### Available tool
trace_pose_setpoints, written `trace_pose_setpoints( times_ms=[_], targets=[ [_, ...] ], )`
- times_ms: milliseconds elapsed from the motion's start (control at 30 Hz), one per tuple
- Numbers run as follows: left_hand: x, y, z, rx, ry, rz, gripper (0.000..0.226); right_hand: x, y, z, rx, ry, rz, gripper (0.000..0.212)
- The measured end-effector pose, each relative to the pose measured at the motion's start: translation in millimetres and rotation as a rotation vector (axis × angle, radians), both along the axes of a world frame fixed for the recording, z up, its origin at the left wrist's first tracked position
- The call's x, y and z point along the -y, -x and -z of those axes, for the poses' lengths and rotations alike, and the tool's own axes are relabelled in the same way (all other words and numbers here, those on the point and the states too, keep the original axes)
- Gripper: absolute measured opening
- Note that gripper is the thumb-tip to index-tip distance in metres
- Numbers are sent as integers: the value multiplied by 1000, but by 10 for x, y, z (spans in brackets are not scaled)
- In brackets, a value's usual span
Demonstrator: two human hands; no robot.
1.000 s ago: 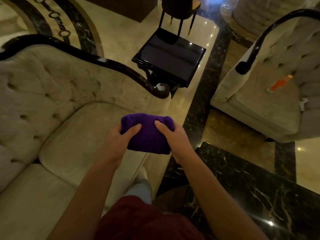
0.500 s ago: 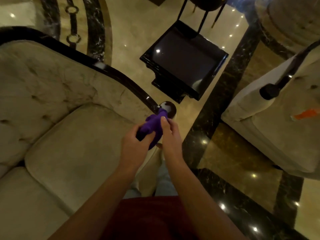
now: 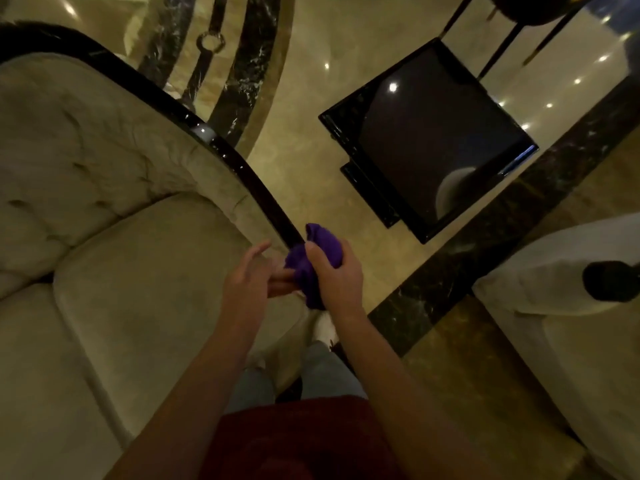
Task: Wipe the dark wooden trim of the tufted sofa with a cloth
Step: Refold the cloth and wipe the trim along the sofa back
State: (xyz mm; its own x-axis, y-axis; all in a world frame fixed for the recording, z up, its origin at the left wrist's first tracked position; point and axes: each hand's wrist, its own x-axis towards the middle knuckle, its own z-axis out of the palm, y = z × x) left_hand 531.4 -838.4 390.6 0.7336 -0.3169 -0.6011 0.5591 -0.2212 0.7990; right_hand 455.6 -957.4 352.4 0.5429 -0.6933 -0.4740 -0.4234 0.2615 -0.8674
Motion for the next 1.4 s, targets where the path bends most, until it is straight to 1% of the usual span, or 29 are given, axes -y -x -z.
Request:
trace_pose_setpoints(
  times_ms=[33,67,133,200,233,300,333,400,433,500,567,700,733,800,833,867,967,1033,1100,1167,1200,1267,1400],
  targets=[
    [70,-62,27,10,8,-65,30,156,-20,2,-10,115,-13,27],
    [86,-101,89,-3,-24,-123,29,290,-8,85,-58,212,-54,31],
    [114,-251,223,-66,-75,-250,29,530,-13,214,-141,465,-140,40],
    [126,-424,459,-145,-164,-307,28,683,-4,420,-210,603,-211,47],
    [117,-526,521,-155,-193,-325,23,723,-14,453,-217,669,-253,49],
    [145,-690,809,-192,-275,-317,13,755,-8,702,-226,712,-295,51],
    [178,-793,850,-181,-295,-322,15,756,-21,716,-215,759,-324,51],
    [208,-975,1212,-205,-357,-270,16,702,-48,1015,-213,778,-359,52],
    [256,-1074,1231,-205,-353,-240,19,705,-69,1013,-209,806,-387,53],
    [270,-1214,1582,-236,-408,-163,36,595,-81,1304,-218,819,-429,54],
    [335,-1313,1722,-242,-421,-113,41,499,-75,1414,-235,905,-489,56],
    [350,-1366,2071,-232,-451,-125,40,259,-152,1615,-312,1095,-603,61],
    [341,-1378,2083,-219,-426,-144,40,261,-177,1596,-303,1149,-626,60],
    [357,-1358,2191,-260,-424,-142,42,281,-136,1645,-327,1205,-667,58],
    [345,-1367,2199,-234,-416,-158,44,300,-94,1630,-316,1236,-688,56],
    [375,-1379,2232,-195,-404,-170,46,336,-25,1629,-329,1252,-709,54],
    [485,-1389,2267,99,-429,-151,48,424,237,1594,-370,1255,-753,53],
    [549,-1335,2265,215,-461,-121,53,432,356,1583,-400,1212,-750,54],
    [576,-1286,2309,292,-486,-98,59,375,317,1610,-440,1179,-690,55],
    [553,-1235,2306,385,-518,-72,62,257,216,1655,-455,1157,-587,56],
    [533,-1239,2308,408,-512,-61,64,204,152,1682,-463,1146,-538,56],
    [469,-1258,2319,380,-473,-4,66,140,103,1713,-474,1133,-456,56],
    [337,-1337,2358,350,-480,97,68,99,37,1761,-519,1140,-441,56]
  ],
)
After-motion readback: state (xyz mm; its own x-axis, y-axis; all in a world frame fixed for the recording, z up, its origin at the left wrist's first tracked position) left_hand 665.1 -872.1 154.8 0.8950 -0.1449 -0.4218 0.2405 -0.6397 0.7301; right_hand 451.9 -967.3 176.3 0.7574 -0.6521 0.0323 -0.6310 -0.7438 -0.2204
